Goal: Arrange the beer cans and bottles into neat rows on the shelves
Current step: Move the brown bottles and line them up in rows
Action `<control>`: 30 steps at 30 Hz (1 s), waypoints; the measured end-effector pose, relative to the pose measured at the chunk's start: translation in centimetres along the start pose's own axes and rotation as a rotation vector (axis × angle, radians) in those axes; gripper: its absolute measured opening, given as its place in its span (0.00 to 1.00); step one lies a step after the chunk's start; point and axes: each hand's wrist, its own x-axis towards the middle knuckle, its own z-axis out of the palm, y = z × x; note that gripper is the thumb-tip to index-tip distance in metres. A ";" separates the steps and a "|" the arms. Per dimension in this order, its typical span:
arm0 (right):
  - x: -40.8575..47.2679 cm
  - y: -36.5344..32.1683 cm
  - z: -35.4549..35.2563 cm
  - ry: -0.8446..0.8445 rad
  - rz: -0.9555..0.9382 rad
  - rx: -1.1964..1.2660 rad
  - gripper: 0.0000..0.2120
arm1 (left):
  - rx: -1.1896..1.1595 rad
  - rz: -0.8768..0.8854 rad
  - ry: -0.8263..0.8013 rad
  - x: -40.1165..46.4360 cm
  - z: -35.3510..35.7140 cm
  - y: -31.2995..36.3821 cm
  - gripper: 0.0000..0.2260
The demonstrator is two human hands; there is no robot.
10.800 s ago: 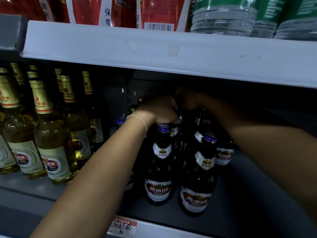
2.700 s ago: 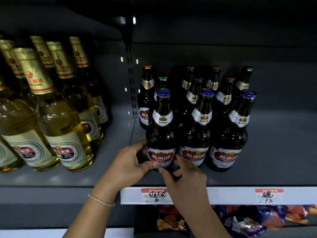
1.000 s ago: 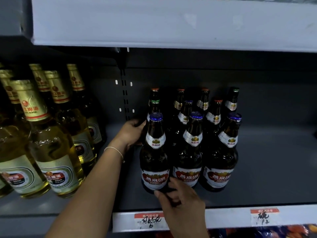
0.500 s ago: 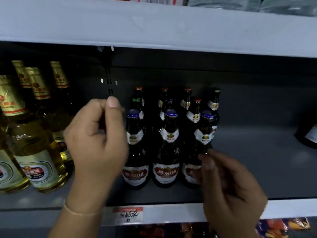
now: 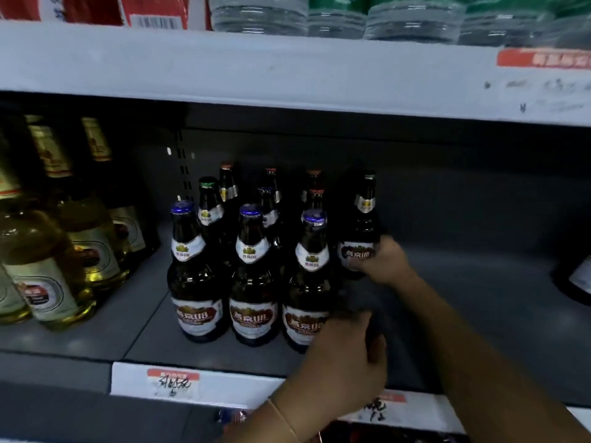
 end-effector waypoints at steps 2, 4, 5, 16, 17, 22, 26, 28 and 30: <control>0.6 0.1 0.3 0.012 -0.015 0.026 0.28 | 0.067 -0.075 -0.055 0.5 1.5 -0.2 0.17; 0.7 0.2 0.6 0.024 -0.025 0.085 0.23 | 0.086 -0.159 -0.114 0.8 2.4 -0.1 0.24; 0.7 0.3 0.7 0.032 -0.038 0.109 0.23 | 0.087 -0.190 -0.124 0.9 2.7 0.1 0.27; -2.1 -0.8 1.1 0.116 -0.007 0.156 0.35 | 0.120 -0.338 -0.122 0.3 3.2 0.2 0.32; -3.0 -0.9 0.9 0.172 -0.004 0.125 0.31 | 0.131 -0.319 -0.109 0.1 3.1 0.1 0.31; -6.8 -1.1 1.8 -0.297 -0.105 0.276 0.17 | 0.204 -0.194 -0.081 -0.7 2.7 -1.5 0.14; -7.2 -1.6 3.1 -0.268 -0.239 0.206 0.17 | 0.195 -0.138 -0.090 -1.1 2.2 -2.0 0.10; -6.9 -1.4 3.7 -0.230 -0.226 0.191 0.14 | 0.185 -0.120 -0.101 -1.3 1.9 -2.1 0.09; -6.8 -1.3 4.1 -0.209 -0.229 0.173 0.13 | 0.174 -0.114 -0.120 -1.4 1.8 -2.1 0.08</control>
